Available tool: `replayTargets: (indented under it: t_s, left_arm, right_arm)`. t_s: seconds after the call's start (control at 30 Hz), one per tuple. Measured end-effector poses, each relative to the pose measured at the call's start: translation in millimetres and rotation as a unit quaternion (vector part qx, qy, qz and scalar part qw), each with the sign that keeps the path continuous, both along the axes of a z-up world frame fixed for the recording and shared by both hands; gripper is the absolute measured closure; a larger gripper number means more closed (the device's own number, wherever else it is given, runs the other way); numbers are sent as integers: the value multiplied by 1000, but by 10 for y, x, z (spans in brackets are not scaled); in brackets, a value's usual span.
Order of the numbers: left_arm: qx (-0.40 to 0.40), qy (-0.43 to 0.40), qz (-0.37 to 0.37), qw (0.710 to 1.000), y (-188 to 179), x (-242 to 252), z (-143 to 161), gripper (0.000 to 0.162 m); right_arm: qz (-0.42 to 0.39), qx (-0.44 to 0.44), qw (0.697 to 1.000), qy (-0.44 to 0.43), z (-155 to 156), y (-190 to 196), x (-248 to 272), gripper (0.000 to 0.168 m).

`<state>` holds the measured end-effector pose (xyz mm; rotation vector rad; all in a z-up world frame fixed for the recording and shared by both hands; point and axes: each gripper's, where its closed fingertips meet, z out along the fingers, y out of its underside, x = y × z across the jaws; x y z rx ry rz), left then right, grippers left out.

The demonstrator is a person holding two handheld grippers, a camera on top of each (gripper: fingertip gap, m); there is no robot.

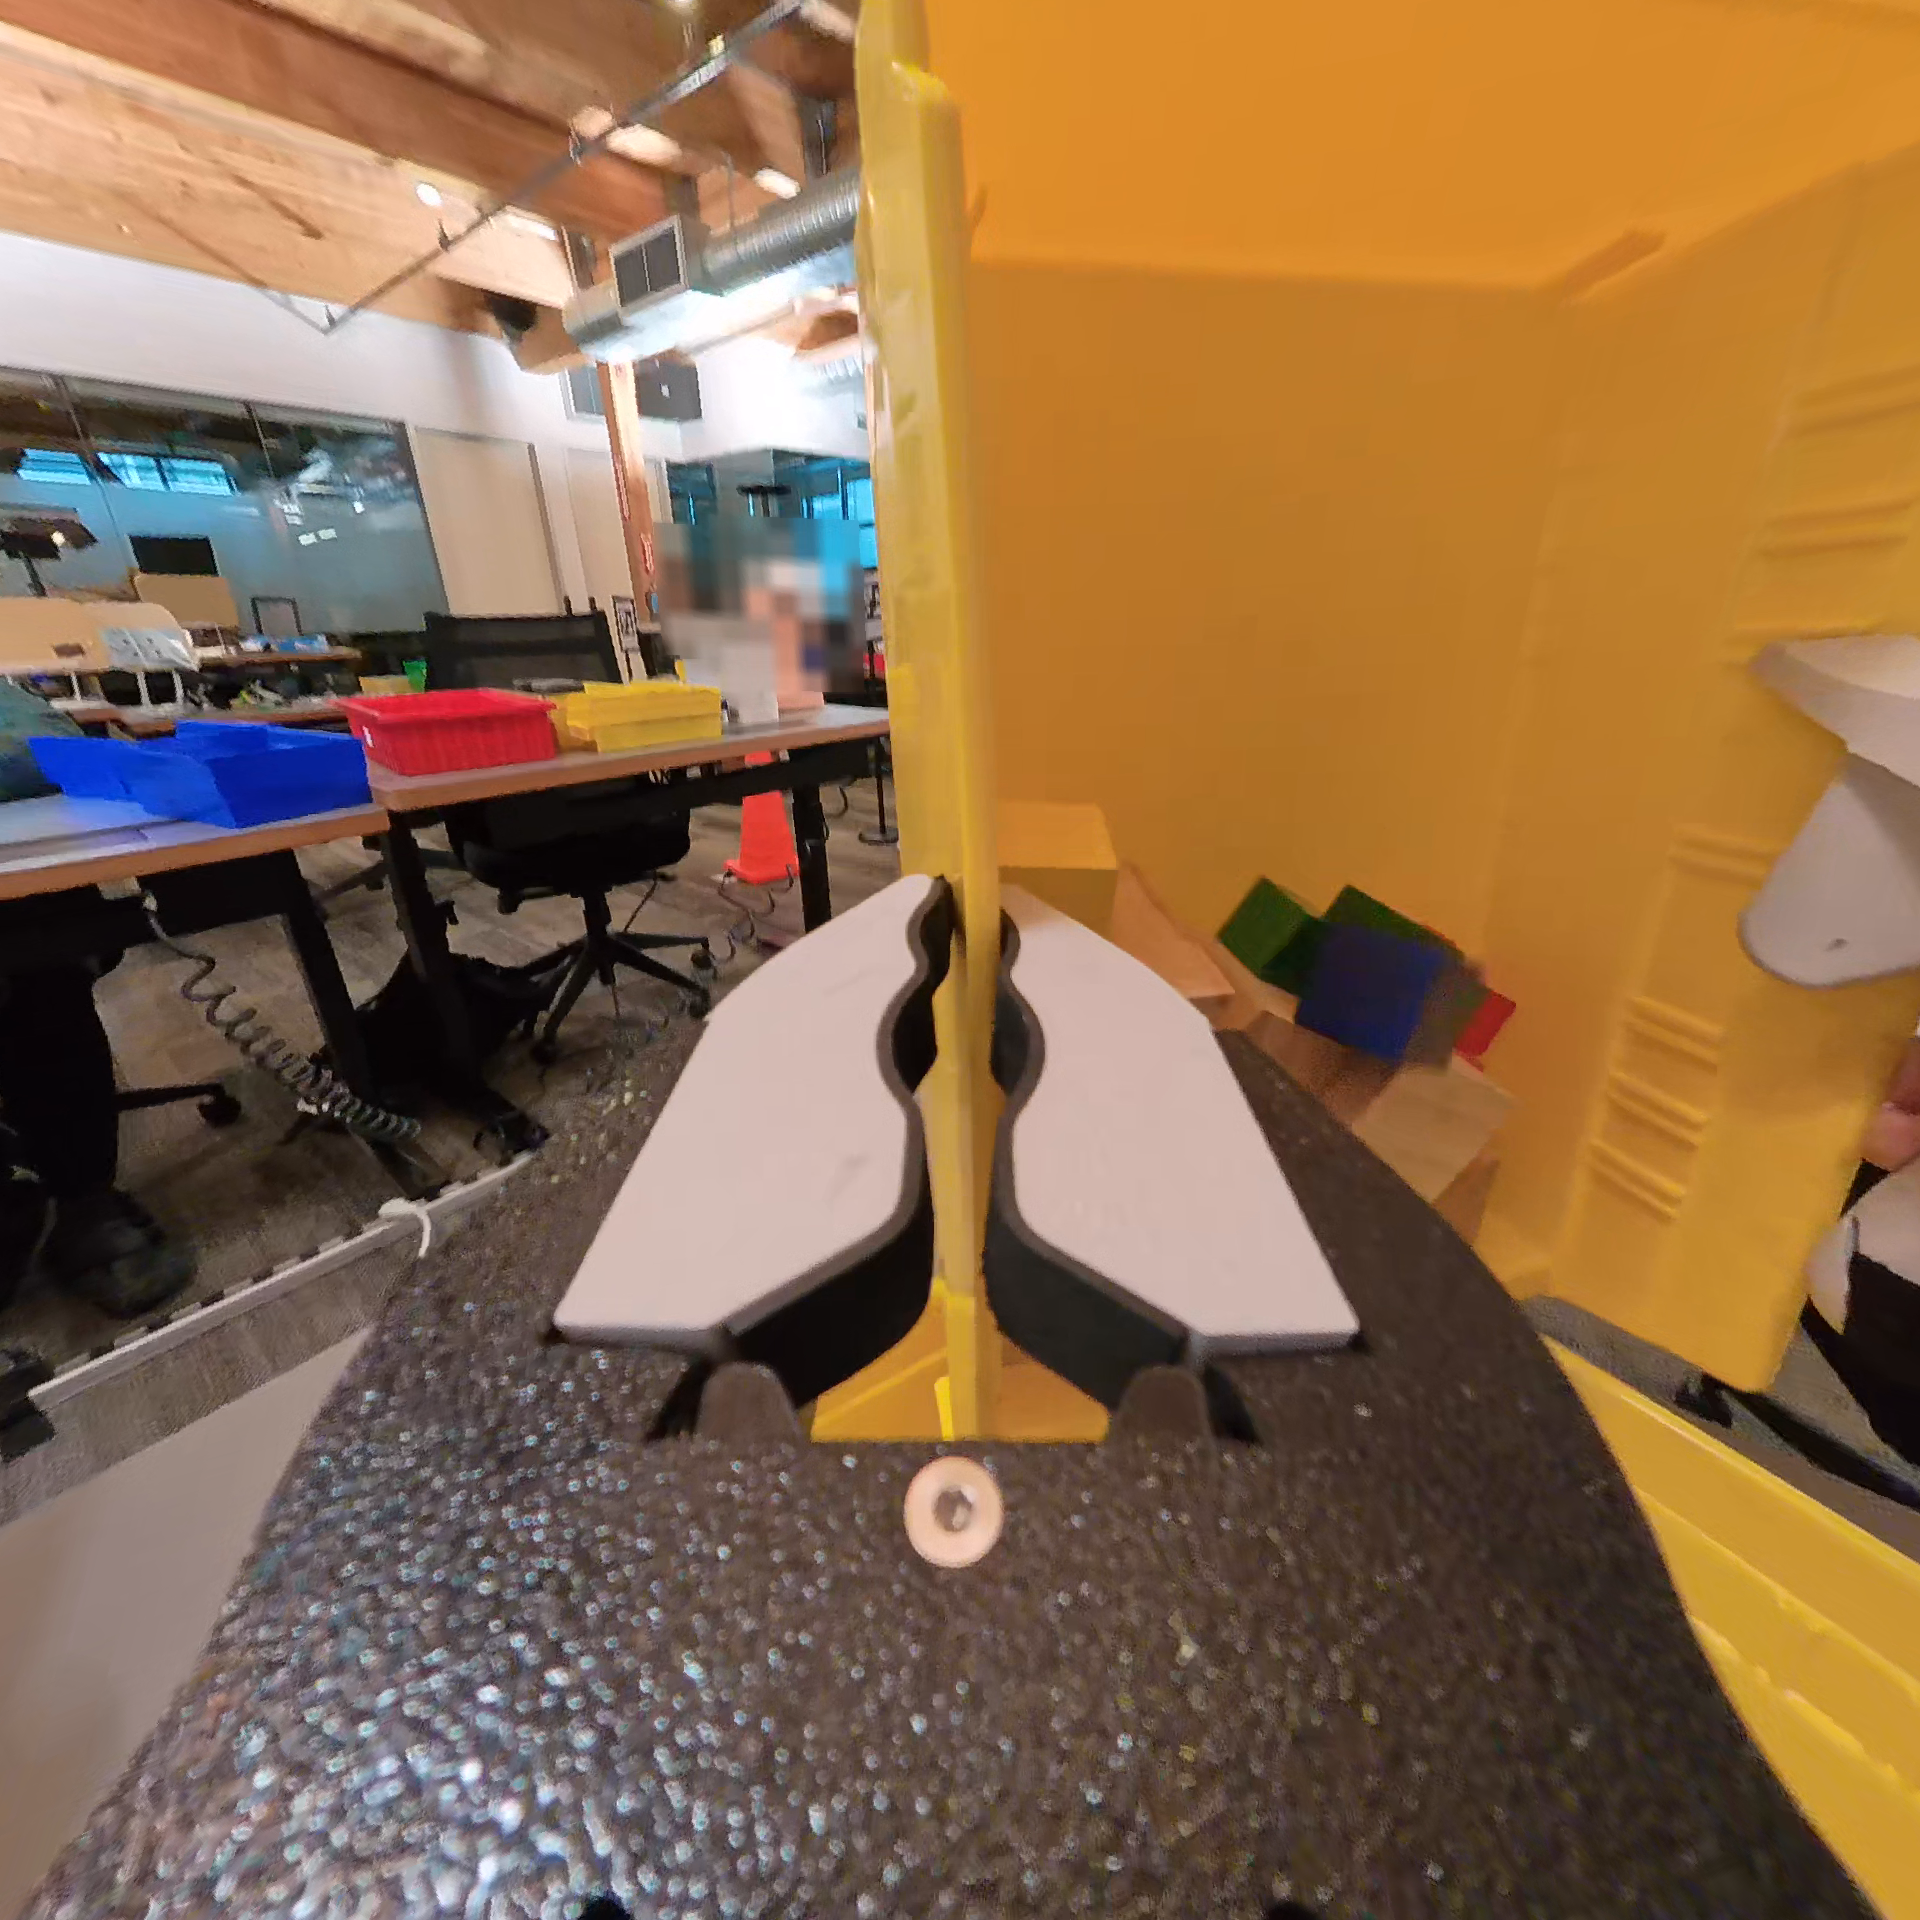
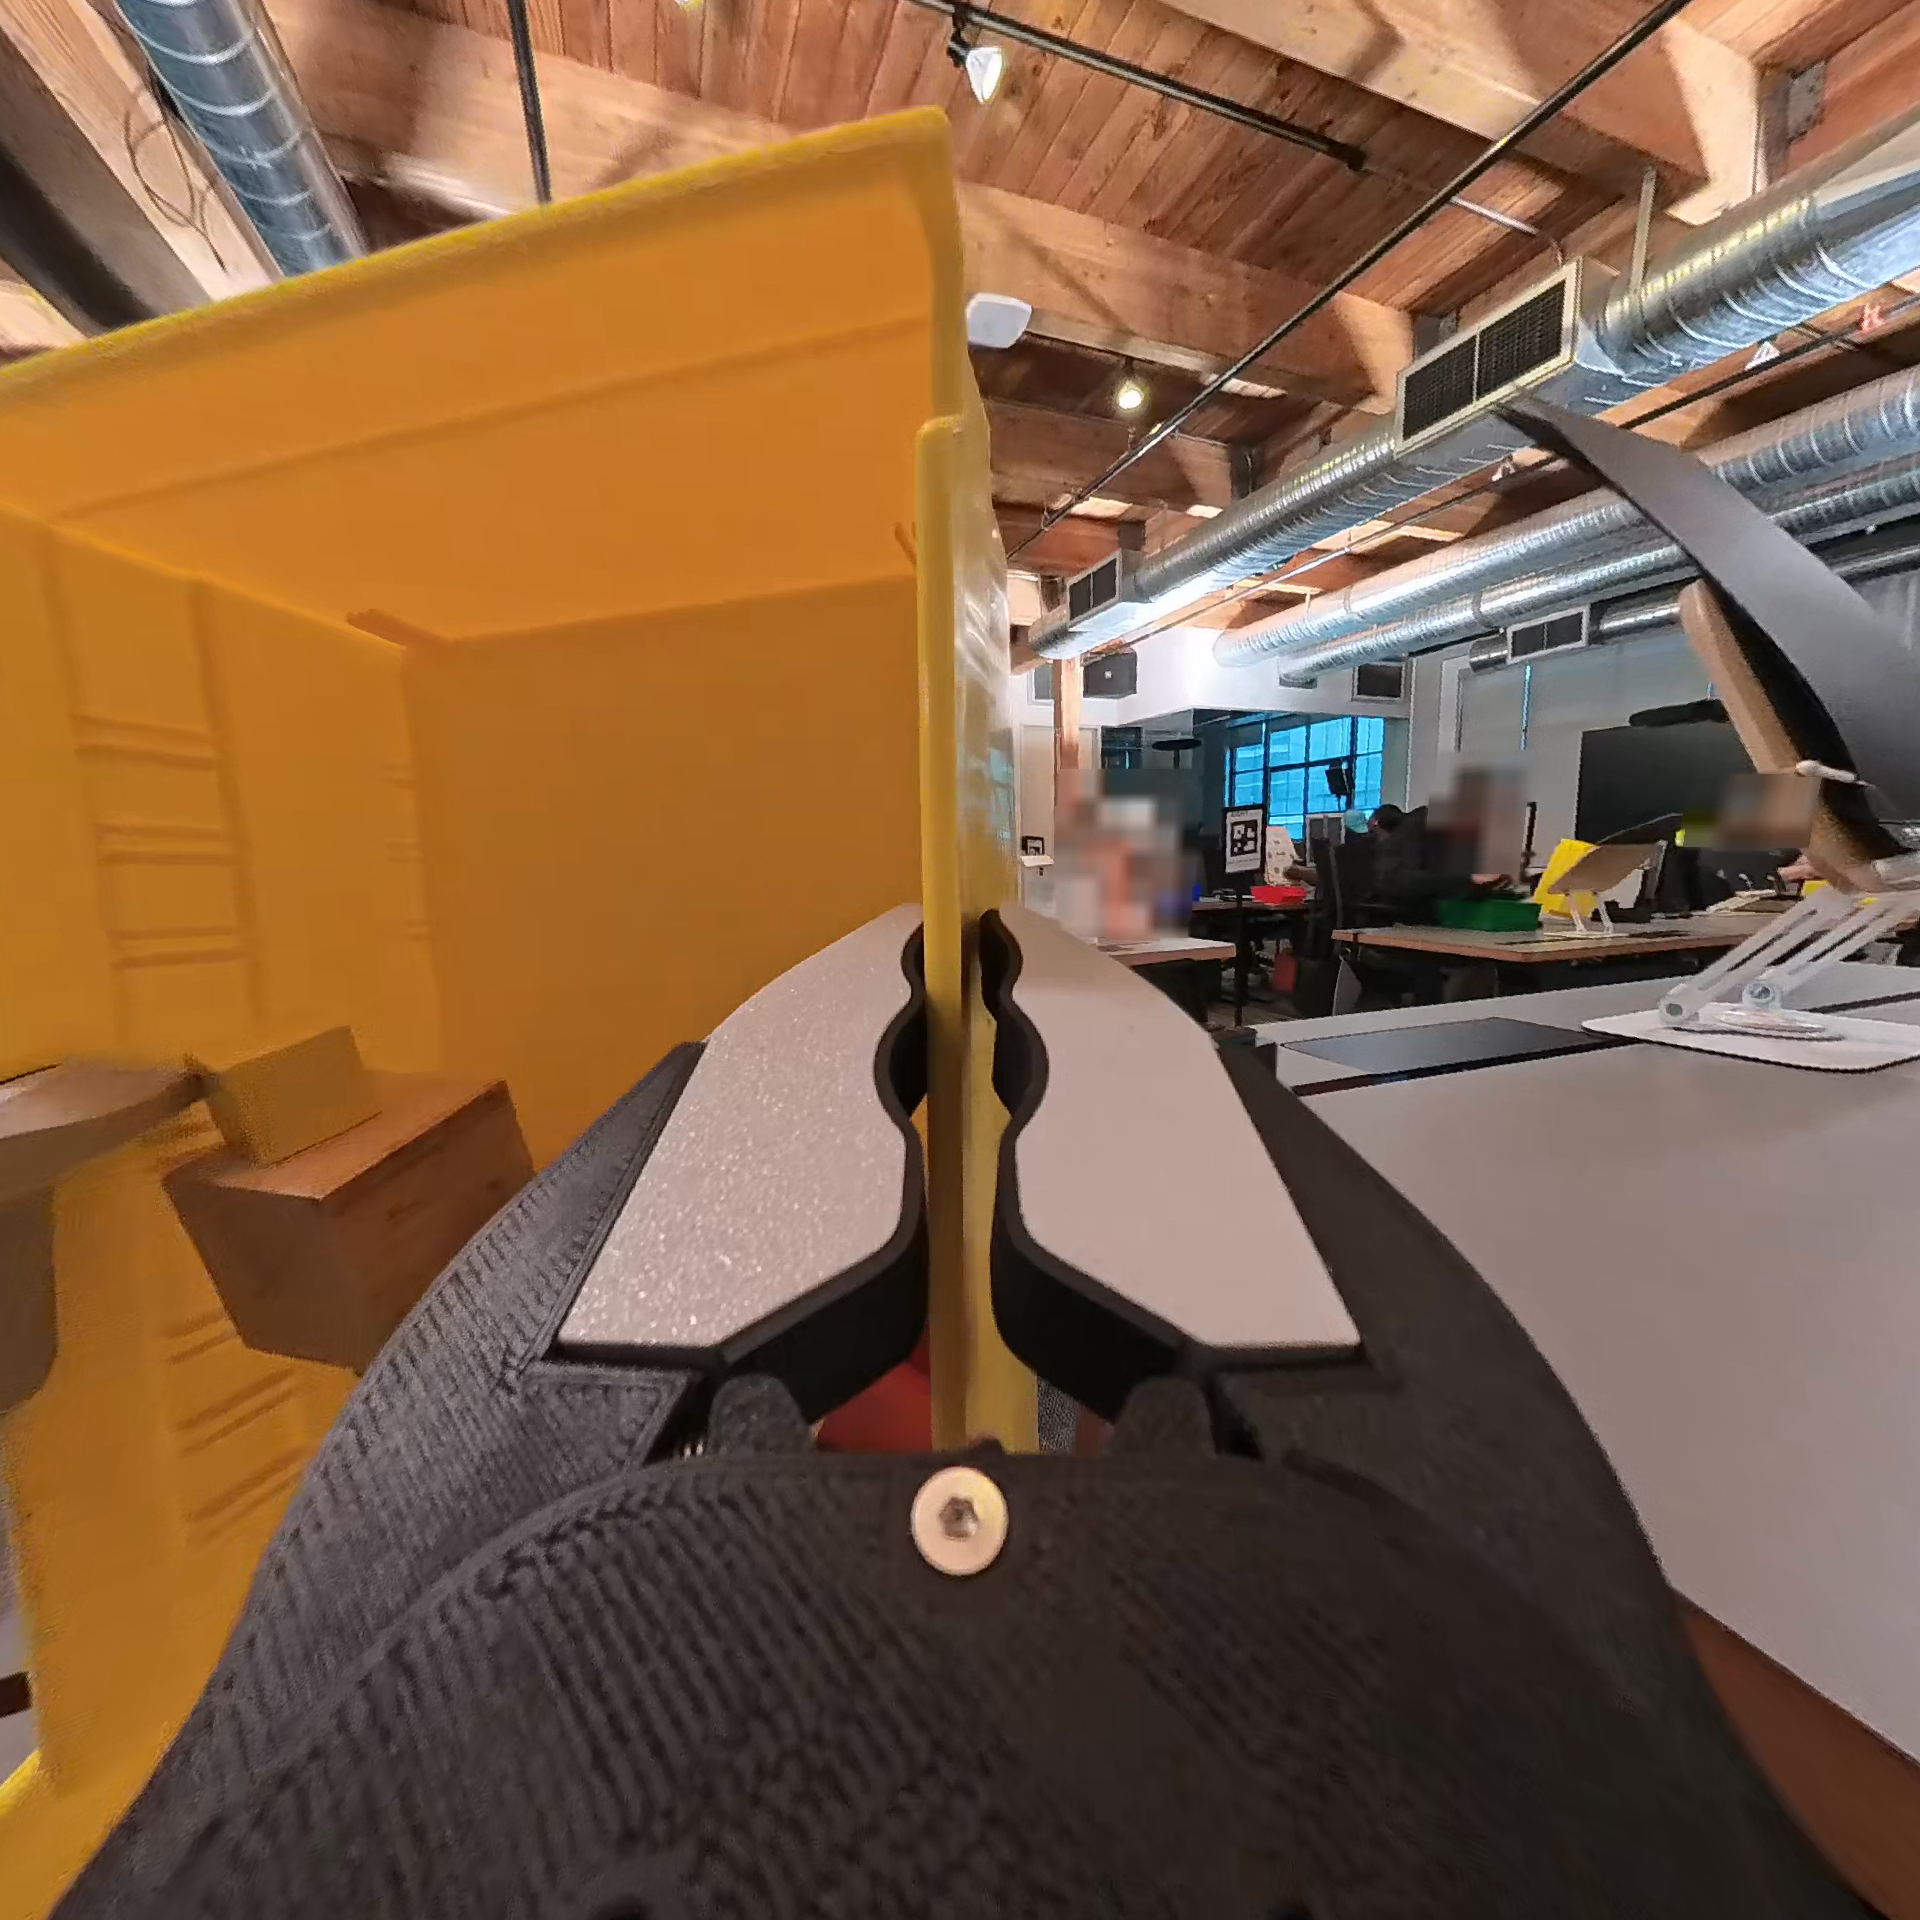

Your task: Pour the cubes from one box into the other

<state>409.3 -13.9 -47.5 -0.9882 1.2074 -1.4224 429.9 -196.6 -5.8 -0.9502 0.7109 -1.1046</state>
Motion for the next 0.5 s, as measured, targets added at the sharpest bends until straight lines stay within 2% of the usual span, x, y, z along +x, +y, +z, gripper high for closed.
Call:
replayTargets:
  t_s: [0.1,0.2,0.3,0.4,0.5]
  left_arm:
    - [13,-14,1,1000,-4,-30,31,157]
    - [12,22,3,1000,33,37,-99,157]
    - [13,0,0,1000,43,-12,-71,156]
    - [23,21,6,1000,65,15,-140,156]
    - [40,-1,11,999,50,-36,-43,156]
  right_arm:
    - [6,4,1000,-4,39,0,-12,161]
    - [-3,-19,1000,-3,11,60,35,161]
    - [10,-18,1000,-10,43,77,28,161]
    - [4,-34,999,-7,17,109,57,161]
    - [18,-14,1000,-8,29,78,63,161]
